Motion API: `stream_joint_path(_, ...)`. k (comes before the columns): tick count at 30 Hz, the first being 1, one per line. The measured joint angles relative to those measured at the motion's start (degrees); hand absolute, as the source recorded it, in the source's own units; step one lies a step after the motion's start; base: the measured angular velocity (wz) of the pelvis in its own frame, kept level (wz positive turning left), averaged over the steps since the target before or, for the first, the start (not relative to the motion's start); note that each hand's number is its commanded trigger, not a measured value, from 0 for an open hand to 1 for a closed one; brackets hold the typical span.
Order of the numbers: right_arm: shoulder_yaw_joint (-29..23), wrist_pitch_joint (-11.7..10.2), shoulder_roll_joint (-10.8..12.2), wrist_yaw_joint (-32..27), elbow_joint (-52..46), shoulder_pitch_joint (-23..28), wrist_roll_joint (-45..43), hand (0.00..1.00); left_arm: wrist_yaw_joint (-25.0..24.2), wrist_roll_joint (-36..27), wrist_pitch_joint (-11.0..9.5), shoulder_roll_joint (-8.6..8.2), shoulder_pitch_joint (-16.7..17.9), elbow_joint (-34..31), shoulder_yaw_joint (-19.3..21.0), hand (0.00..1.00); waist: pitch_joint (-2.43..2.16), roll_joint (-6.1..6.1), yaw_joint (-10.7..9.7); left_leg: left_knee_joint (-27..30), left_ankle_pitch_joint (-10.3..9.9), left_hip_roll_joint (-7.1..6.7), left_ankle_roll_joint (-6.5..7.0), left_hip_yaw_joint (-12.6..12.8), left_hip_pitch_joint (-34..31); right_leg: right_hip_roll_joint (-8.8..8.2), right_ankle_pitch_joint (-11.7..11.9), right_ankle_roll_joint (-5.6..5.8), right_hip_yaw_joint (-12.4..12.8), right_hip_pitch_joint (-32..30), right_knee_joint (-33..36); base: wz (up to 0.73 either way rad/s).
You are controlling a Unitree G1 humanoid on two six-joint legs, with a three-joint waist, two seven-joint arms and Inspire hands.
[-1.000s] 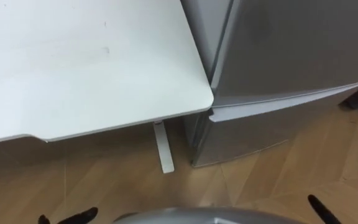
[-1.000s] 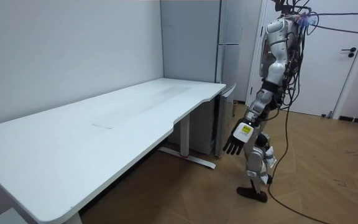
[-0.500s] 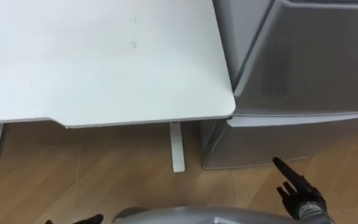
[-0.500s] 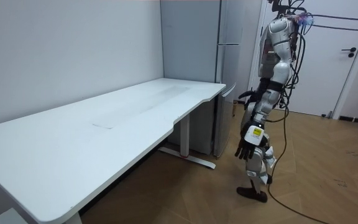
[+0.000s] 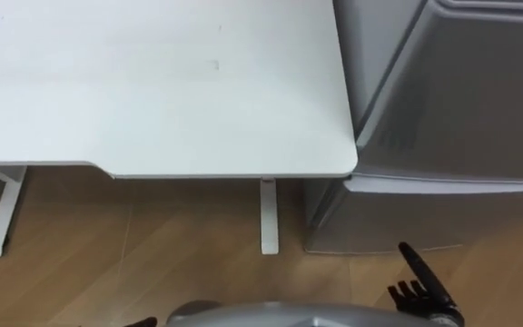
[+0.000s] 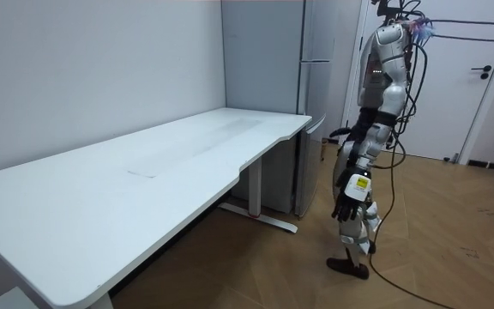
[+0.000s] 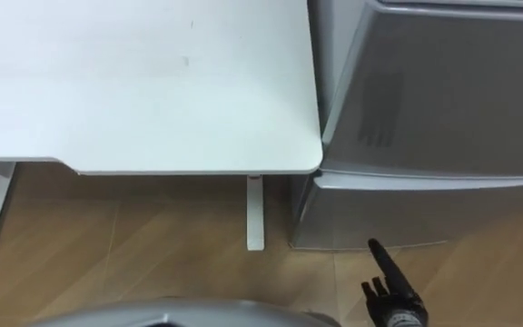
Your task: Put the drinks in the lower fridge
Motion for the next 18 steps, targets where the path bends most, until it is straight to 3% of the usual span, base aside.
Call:
stream_joint_path(7, 1.06, 0.17, -0.01, 3.52, -3.06, -2.31, 5.2, 0.0, -1.36, 0.33, 0.84, -0.67, -0.36, 0.59, 0.04, 0.0, -0.06, 0.56, 2.8, 0.58, 0.0, 0.09, 0.0, -0.26, 0.08, 0.02, 0.03, -0.04, -0.05, 0.32, 0.1, 0.01)
stream_joint_path(11, 1.1, 0.15, 0.04, 4.49, -7.4, -2.97, 7.04, 0.0, -2.59, 1.75, 1.2, -0.7, 0.01, 1.08, 0.04, 0.0, -0.07, 0.85, 3.22, 0.68, 0.0, 0.01, 0.0, -0.46, 0.09, -0.02, 0.03, -0.04, -0.49, 0.65, 0.02, 0.06)
stream_joint_path(16, 1.06, -0.07, 0.03, 4.32, -9.19, -3.44, 10.05, 0.0, -3.46, 3.96, 1.34, -1.46, 0.25, 0.89, 0.19, 0.0, 0.07, 0.96, 4.73, 0.97, 0.02, -0.06, 0.01, -0.67, 0.57, -0.06, 0.02, -0.04, -0.59, 1.14, 0.02, 0.02)
stream_joint_path(18, 1.06, -0.08, 0.01, 4.2, -9.27, -3.48, 10.57, 0.0, -3.42, 4.03, 1.7, -1.62, 0.44, 0.89, 0.06, 0.0, 0.38, 1.12, 4.86, 1.02, 0.02, -0.07, 0.01, -0.84, 0.83, -0.06, 0.0, 0.0, -0.64, 1.45, 0.03, 0.0)
